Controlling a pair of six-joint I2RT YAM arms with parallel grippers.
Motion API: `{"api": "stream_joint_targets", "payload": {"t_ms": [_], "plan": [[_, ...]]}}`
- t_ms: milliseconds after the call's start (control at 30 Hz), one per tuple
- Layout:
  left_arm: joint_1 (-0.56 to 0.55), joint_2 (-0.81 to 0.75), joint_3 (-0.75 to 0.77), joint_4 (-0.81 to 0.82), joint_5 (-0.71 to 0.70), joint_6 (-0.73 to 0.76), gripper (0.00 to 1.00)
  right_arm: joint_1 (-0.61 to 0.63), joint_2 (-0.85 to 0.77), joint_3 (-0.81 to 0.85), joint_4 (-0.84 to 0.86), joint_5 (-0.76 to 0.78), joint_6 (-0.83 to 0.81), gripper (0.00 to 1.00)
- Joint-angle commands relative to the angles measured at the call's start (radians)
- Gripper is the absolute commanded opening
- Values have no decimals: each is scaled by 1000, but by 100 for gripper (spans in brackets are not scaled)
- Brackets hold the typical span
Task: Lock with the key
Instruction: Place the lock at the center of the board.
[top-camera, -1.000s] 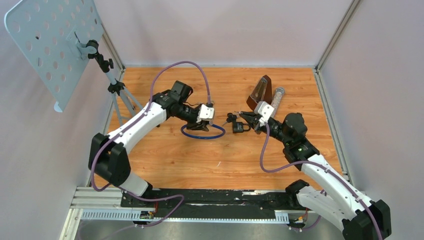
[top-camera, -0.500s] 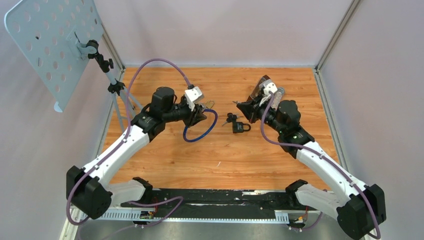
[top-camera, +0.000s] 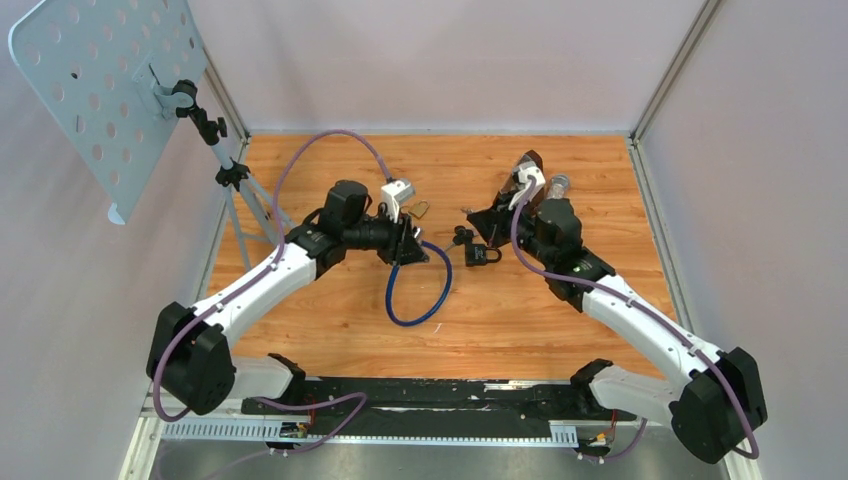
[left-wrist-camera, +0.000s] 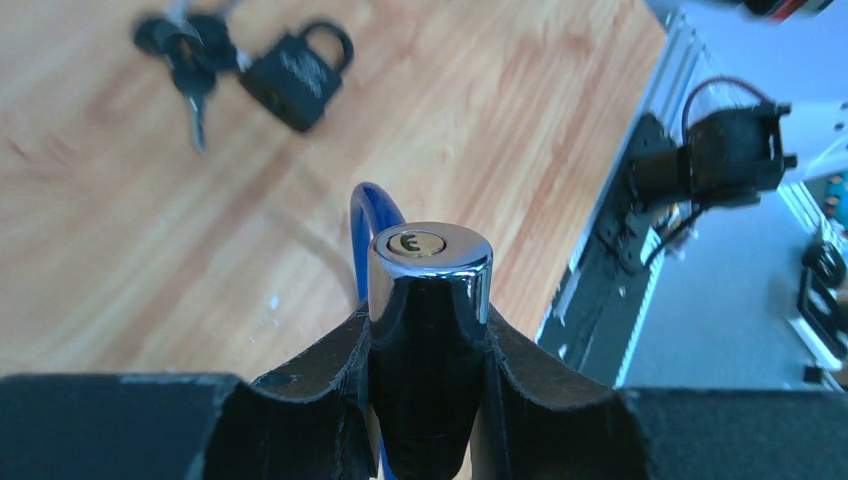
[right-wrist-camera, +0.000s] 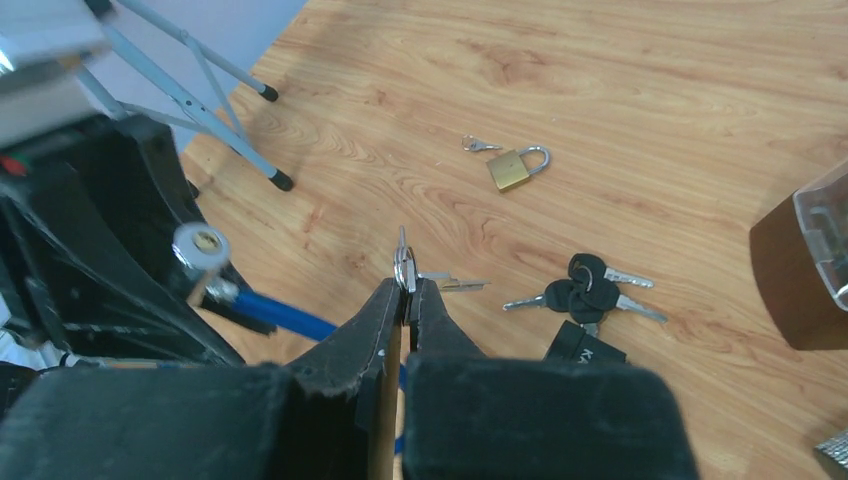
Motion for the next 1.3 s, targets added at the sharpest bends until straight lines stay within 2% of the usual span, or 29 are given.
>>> {"api": "stream_joint_targets", "payload": {"t_ms": [0,67,133,267,400,433,567,967,1167,1267], "plan": [[-1,-3,-58,-9,110,-23,0,65,25,27,0,113,34,0],[-1,4,-72,-33,51,-27,0,104,32,10,14,156,33,0],[-1,6,-75,-59,-45,-7,6,132,39,-14,35,155,46,0],[2,-15,-93,-110,-300,16,22,172,57,-60,60,99,56,0],[6,-40,-102,-128,-472,-6,42,193,65,-132,143,8,54,0],[7,-45,-106,-127,-488,-12,48,198,74,-144,156,-11,50,0],[7,-73,-123,-128,-546,-35,59,224,135,-147,158,-29,42,0],[7,-94,-192,-188,-796,-160,64,303,346,-122,243,-52,90,0],[7,-104,-165,-266,-917,-198,64,338,448,-99,243,-57,105,0],[7,-135,-143,-308,-952,-218,67,364,499,-65,199,-31,109,0]]}}
